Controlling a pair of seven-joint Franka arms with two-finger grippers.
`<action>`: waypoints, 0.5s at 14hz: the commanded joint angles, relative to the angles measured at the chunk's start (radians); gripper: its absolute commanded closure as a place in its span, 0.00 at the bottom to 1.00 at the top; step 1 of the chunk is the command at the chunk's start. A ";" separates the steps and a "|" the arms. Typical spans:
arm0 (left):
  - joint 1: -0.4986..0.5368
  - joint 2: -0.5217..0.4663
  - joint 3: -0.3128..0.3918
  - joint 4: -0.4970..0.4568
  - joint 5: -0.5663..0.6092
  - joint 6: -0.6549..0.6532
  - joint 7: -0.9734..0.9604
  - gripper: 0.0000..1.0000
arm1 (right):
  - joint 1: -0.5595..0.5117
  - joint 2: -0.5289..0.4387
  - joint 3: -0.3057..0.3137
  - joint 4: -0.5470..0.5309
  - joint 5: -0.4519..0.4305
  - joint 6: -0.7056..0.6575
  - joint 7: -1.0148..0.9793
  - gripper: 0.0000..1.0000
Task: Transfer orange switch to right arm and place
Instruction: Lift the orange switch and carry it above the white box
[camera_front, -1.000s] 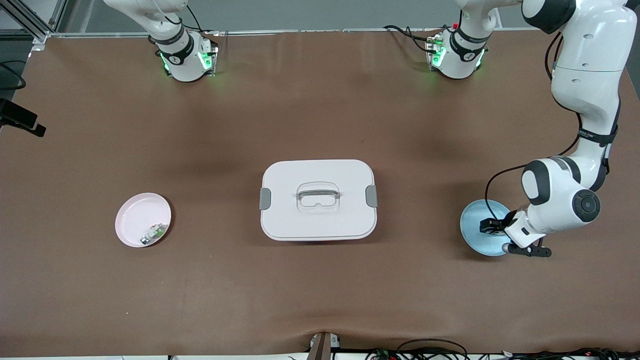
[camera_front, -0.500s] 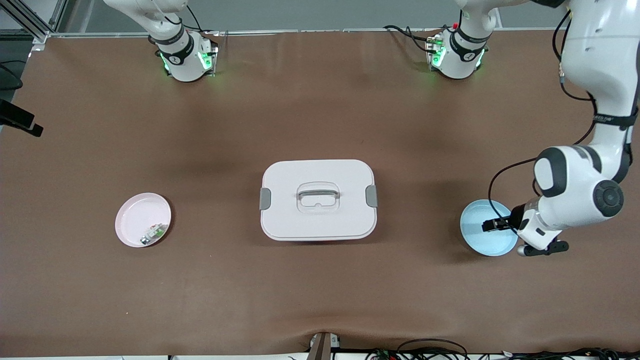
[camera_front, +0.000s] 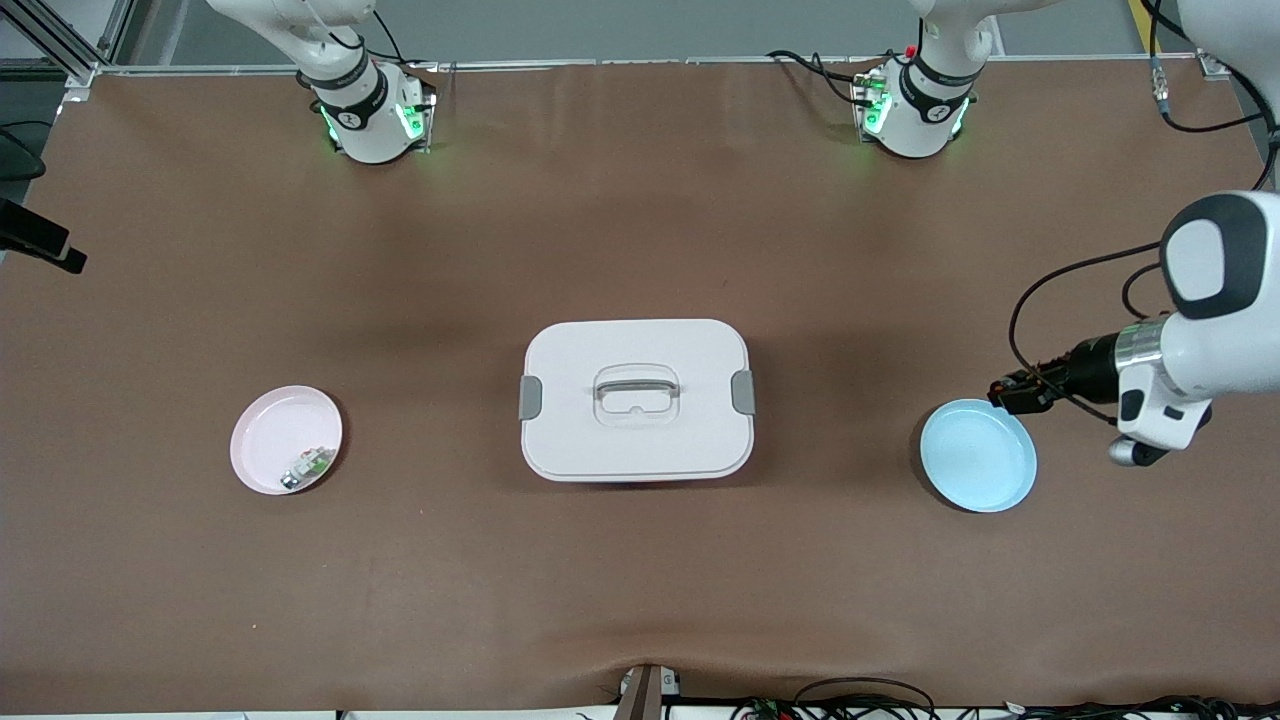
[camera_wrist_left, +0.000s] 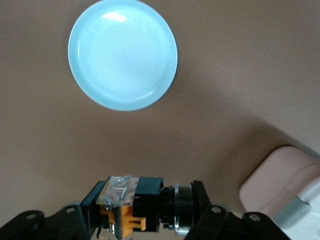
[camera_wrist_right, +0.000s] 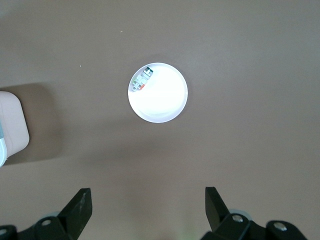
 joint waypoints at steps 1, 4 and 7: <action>0.001 -0.058 -0.029 0.006 -0.099 -0.063 -0.084 0.71 | -0.012 -0.009 0.007 -0.001 0.001 -0.002 0.000 0.00; -0.002 -0.133 -0.054 0.004 -0.238 -0.114 -0.203 0.71 | -0.012 -0.009 0.007 0.001 0.003 -0.002 0.000 0.00; -0.003 -0.164 -0.120 0.026 -0.353 -0.116 -0.358 0.71 | -0.036 -0.007 0.007 0.001 0.007 0.004 -0.006 0.00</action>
